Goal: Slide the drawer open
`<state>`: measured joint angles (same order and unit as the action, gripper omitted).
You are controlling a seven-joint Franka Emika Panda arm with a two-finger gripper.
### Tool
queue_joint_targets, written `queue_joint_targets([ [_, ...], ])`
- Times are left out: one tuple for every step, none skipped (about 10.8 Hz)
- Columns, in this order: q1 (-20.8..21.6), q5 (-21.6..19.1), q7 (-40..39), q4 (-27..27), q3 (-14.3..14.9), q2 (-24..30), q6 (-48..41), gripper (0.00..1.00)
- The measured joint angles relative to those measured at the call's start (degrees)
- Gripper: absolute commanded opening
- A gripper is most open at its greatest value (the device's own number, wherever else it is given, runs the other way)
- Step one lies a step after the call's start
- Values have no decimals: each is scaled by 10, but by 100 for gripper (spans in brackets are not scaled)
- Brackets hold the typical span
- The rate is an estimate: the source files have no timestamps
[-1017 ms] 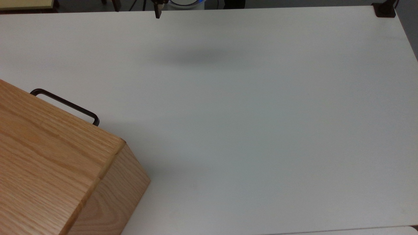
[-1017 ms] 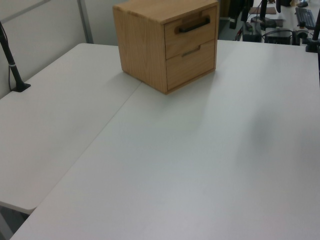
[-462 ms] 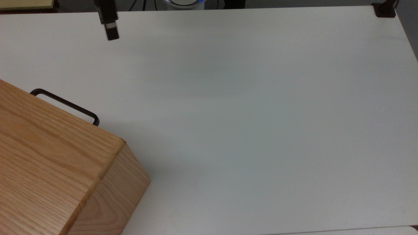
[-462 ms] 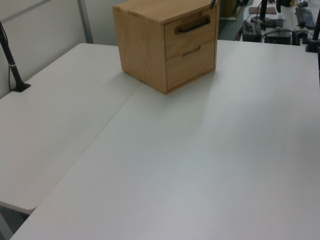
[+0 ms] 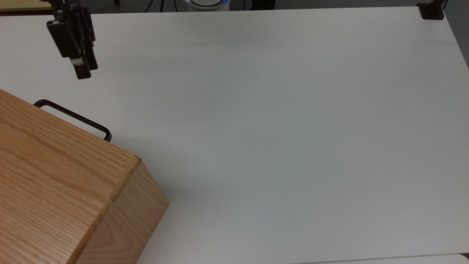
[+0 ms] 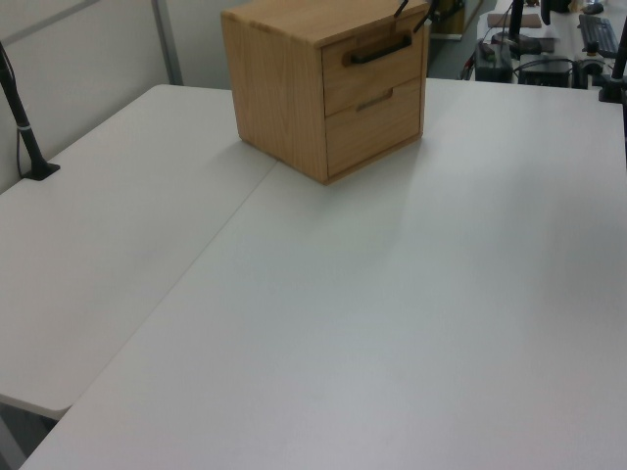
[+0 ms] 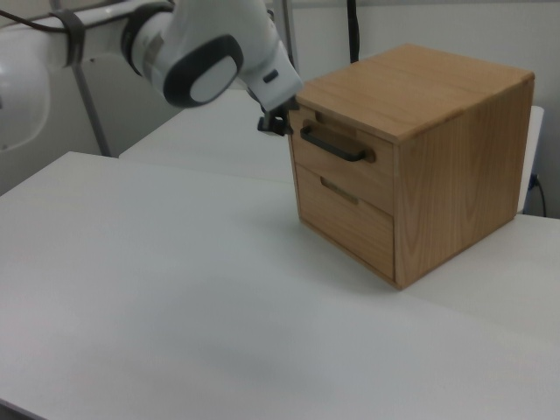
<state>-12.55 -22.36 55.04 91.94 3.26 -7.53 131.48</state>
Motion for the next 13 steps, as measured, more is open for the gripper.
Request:
queue_joint_targets([
  [-3,-1,5,2,0,-9,17,47],
  [-8,-1,6,5,0,-16,31,47],
  [-11,-1,7,8,0,-23,40,47],
  [-14,-1,11,11,0,-30,49,47],
  [-19,-1,19,15,0,-36,57,47],
  [-23,-1,22,19,0,-44,73,47],
  [-25,-1,26,21,0,-54,93,46],
  [-26,-1,28,22,0,-63,111,46],
  [-28,-4,30,22,0,-71,126,44],
  [-29,-7,30,22,0,-74,133,35],
  [-29,-7,30,22,0,-74,133,24],
  [-30,-7,30,21,0,-74,133,18],
  [-30,-7,30,21,0,-74,134,9],
])
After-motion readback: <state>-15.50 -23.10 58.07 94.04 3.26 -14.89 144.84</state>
